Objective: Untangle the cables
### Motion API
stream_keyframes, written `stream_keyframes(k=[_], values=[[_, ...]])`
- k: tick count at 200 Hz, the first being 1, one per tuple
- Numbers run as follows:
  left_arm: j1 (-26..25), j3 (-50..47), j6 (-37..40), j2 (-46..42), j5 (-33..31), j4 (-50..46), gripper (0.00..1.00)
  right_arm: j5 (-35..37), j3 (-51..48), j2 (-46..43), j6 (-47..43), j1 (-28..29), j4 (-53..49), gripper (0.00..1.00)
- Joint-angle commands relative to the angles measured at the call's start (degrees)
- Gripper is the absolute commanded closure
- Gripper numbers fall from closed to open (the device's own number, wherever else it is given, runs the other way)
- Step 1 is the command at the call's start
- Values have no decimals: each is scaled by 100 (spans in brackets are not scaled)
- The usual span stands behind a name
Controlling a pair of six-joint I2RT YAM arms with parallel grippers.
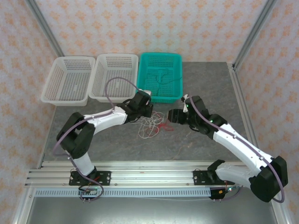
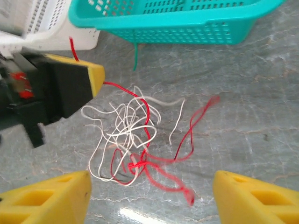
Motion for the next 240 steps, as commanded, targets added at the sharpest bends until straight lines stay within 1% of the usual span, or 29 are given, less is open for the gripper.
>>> stream_keyframes(k=[1,27,54,60,66,69,81,91,96,106,125,145,163,173,185,212,218,223,228,233,240], values=[[-156,-17,-67,-382,208,-288,100,218,-37,325,-148,192,826,28],[-268,-15,-279,-749,385,-408,100,110,-13,978,-236,256,1451,27],[-300,45,-511,-1130,292,-685,100,-429,82,1600,-477,255,2082,28],[-304,53,-535,-1218,257,-750,100,-519,82,1728,-464,257,2230,30],[-299,67,-562,-1312,229,-827,100,-576,89,1876,-425,255,2310,34],[-300,86,-570,-1359,214,-877,100,-576,96,1940,-412,255,2333,38],[-300,134,-585,-1559,133,-1034,100,-391,63,2131,-306,256,2349,59],[-292,196,-606,-1714,15,-1204,100,-84,-42,2204,-210,255,2326,72],[-290,224,-607,-1796,-61,-1292,100,86,-135,2219,-166,255,2343,76],[-275,282,-607,-1958,-215,-1456,100,399,-380,2195,-33,240,2398,79],[-152,342,-537,-2239,-345,-1655,100,799,-915,2032,236,140,2555,78],[47,346,-484,-2477,-485,-1816,100,970,-1334,1813,594,-138,2391,69],[249,351,-492,-2644,-448,-1904,100,837,-1595,1655,761,-475,2227,65],[289,350,-469,-2696,-409,-1903,100,660,-1681,1556,717,-587,2190,67],[288,329,-488,-2707,-324,-1834,100,482,-1703,1362,575,-614,2131,69],[280,280,-662,-2602,23,-1677,100,387,-1677,756,337,-615,2046,67],[274,280,-671,-2584,37,-1685,100,391,-1651,606,294,-615,2015,65],[270,280,-677,-2576,41,-1693,100,339,-1622,450,251,-611,1982,62],[272,280,-675,-2582,36,-1702,100,261,-1582,285,183,-615,1938,55],[262,280,-660,-2584,36,-1705,100,175,-1536,135,125,-615,1881,45],[265,280,-653,-2593,11,-1717,100,93,-1459,-87,75,-615,1771,39]])
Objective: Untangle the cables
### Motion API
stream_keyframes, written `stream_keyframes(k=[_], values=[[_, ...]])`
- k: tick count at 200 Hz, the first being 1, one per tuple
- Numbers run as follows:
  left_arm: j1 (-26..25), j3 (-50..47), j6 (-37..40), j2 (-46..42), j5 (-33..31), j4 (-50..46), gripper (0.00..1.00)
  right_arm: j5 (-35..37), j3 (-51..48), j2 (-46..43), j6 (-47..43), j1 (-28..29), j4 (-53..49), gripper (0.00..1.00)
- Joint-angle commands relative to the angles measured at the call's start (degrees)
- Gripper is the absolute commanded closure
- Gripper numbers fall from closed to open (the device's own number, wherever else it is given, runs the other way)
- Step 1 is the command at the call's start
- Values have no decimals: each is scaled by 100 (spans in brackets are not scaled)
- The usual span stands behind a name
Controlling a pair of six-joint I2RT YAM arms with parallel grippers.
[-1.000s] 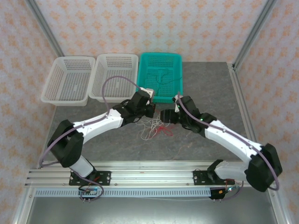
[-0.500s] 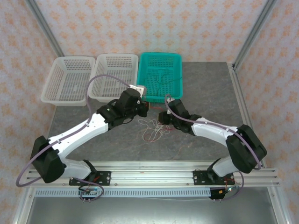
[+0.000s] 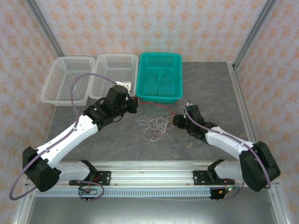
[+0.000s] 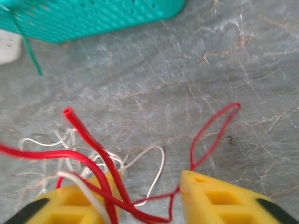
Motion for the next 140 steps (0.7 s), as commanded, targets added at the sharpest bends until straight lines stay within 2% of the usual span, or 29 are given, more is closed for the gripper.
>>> stream_keyframes(k=[1,36,48,63,97,118,140], values=[[15,153,-88,-46,-5,43,100,-153,199,-678,-320,-32,-447,38],[-8,261,18,53,85,37,100,-90,870,-1806,-940,-31,-1649,27],[-55,255,45,69,178,125,100,-219,999,-2080,-1119,-31,-1695,22],[-111,287,56,114,315,196,100,-706,1169,-2206,-1345,-29,-1507,21],[-253,516,71,233,512,231,100,-1763,1251,-1523,-1723,91,-406,20],[-344,684,98,275,593,197,100,-1869,1150,-901,-1868,292,440,19],[-389,712,23,197,413,187,100,-2090,1232,-134,-1917,441,831,21]])
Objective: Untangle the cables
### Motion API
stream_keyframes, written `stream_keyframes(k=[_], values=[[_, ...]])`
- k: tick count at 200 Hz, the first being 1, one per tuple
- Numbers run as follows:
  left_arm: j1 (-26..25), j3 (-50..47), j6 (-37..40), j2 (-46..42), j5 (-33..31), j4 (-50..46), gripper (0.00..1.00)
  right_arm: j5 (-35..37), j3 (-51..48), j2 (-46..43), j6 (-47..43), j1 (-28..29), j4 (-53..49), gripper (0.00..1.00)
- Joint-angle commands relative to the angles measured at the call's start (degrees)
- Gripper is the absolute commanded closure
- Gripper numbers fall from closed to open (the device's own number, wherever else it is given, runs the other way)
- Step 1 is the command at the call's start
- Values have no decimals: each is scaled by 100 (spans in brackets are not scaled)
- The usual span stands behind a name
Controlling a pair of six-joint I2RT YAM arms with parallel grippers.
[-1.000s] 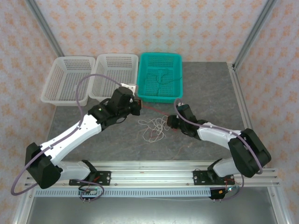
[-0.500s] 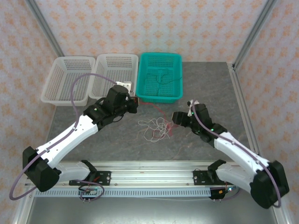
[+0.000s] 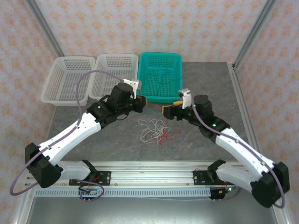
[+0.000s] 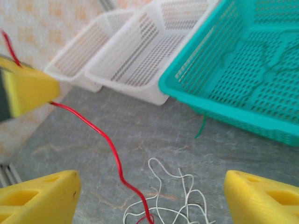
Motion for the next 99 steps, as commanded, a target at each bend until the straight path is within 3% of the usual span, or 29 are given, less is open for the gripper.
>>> stream_keyframes(k=[1,17,41,64,99], values=[[-71,224,-10,-72,-59,99,100,-467,13,690,-272,186,943,21],[-69,265,-45,-177,-285,-12,100,-418,-142,1194,-81,196,1234,34],[-60,379,-104,-434,-897,-309,100,680,-995,1705,664,185,2197,49],[-6,455,-263,-742,-1605,-604,100,1286,-1713,1882,1152,174,2730,54],[147,383,-362,-1136,-2045,-655,100,1695,-2038,1979,1263,170,2535,61]])
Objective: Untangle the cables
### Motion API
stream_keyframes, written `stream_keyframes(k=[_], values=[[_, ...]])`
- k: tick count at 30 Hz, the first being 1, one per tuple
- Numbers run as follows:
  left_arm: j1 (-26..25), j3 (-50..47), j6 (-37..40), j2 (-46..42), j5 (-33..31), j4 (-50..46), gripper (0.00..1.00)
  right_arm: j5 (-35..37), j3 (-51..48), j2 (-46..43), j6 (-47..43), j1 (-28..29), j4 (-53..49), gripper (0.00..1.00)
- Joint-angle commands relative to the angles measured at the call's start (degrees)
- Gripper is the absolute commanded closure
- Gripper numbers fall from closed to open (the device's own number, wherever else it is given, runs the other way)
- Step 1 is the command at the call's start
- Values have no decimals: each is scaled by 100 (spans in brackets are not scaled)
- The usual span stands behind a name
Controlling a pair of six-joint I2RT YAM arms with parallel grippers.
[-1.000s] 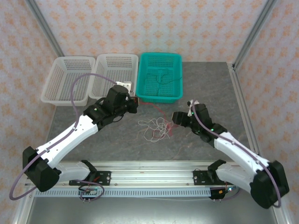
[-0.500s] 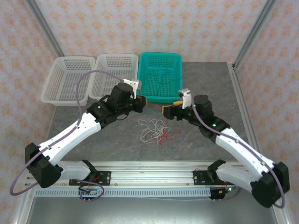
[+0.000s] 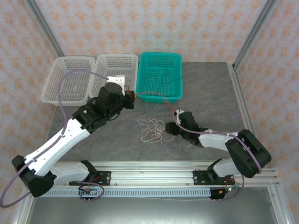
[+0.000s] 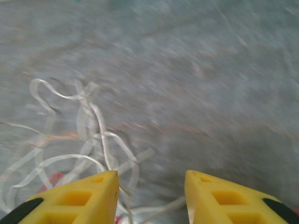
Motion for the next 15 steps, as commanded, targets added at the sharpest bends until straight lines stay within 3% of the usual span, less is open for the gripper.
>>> stream_keyframes(k=[1,5,8,11,15], values=[[126,168,-177,-319,-744,-193,100,659,-53,10,286,-7,421,61],[270,202,-178,-454,-962,-275,100,695,-148,-232,380,-25,179,56],[510,281,-169,-421,-1082,-318,100,507,-133,-846,631,-30,-177,42],[1031,738,-68,-110,-805,-575,100,330,-75,-1815,1007,-27,-628,21],[1811,1603,249,646,-292,-879,100,529,251,-3059,1100,-36,-1504,10]])
